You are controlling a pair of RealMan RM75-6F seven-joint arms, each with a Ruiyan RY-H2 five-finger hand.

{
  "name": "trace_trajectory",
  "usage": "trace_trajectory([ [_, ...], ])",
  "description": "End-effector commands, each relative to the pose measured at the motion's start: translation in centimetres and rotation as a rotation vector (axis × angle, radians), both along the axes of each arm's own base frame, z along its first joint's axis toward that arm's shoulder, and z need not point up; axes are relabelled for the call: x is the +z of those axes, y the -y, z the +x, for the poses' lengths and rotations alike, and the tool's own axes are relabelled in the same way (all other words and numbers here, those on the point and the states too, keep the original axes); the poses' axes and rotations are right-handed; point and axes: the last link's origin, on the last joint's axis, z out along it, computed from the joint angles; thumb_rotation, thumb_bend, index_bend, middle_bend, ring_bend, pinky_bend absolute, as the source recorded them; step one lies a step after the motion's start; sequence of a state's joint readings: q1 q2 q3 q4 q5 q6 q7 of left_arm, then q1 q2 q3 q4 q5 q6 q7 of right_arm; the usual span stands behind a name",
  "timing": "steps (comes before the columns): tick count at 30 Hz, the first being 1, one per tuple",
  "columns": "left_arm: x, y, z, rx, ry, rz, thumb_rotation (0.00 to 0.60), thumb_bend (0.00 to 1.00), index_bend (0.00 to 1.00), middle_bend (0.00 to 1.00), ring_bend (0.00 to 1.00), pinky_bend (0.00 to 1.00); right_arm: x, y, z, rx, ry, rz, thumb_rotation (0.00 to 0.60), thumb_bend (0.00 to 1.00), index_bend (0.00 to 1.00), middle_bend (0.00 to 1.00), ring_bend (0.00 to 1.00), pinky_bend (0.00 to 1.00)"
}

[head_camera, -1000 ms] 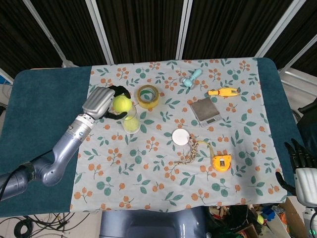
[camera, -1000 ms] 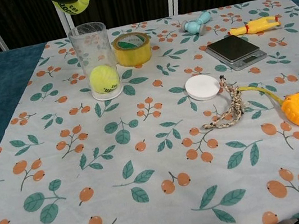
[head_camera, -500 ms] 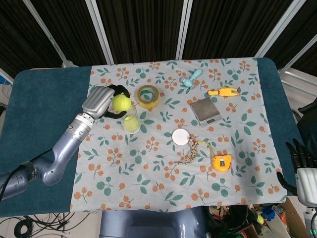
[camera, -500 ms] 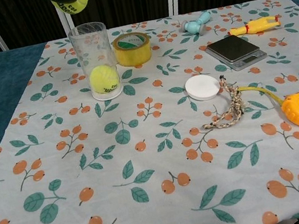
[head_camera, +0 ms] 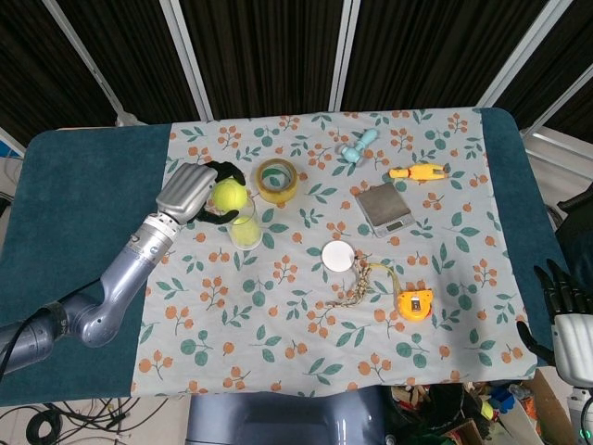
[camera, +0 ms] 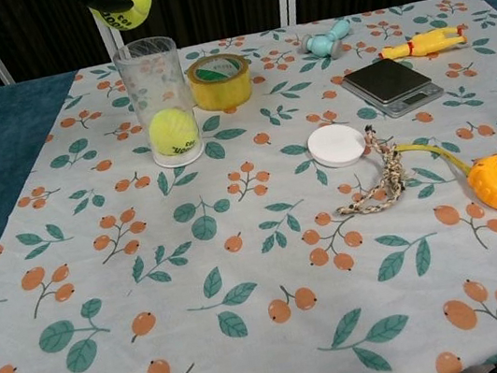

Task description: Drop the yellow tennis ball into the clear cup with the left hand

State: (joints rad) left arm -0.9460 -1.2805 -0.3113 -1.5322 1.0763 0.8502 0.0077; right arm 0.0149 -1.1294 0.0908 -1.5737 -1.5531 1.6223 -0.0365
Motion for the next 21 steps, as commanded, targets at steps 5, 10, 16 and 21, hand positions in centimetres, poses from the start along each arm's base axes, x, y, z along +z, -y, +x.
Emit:
trace_trajectory([
  [5,-0.6,0.1,-0.1,0.045,-0.008,-0.08,0.6,0.02,0.17,0.15,0.0,0.2,0.0,0.0,0.0,0.001,0.002,0.005,0.6,0.22,0.0,0.0,0.09,0.21],
  [10,-0.5,0.1,-0.1,0.063,-0.01,-0.114,0.6,0.0,0.15,0.11,0.0,0.16,0.0,0.0,0.0,0.002,0.003,0.005,0.6,0.22,0.0,0.0,0.09,0.21],
  [16,0.4,0.2,0.2,0.049,0.004,-0.088,0.6,0.0,0.15,0.13,0.0,0.17,0.0,0.0,0.0,0.002,0.002,0.005,0.6,0.22,0.0,0.0,0.09,0.21],
  [21,2.1,1.0,0.4,-0.024,-0.061,-0.008,0.6,0.0,0.18,0.18,0.02,0.19,0.0,0.0,-0.1,0.0,0.001,0.004,0.6,0.22,0.0,0.0,0.09,0.21],
])
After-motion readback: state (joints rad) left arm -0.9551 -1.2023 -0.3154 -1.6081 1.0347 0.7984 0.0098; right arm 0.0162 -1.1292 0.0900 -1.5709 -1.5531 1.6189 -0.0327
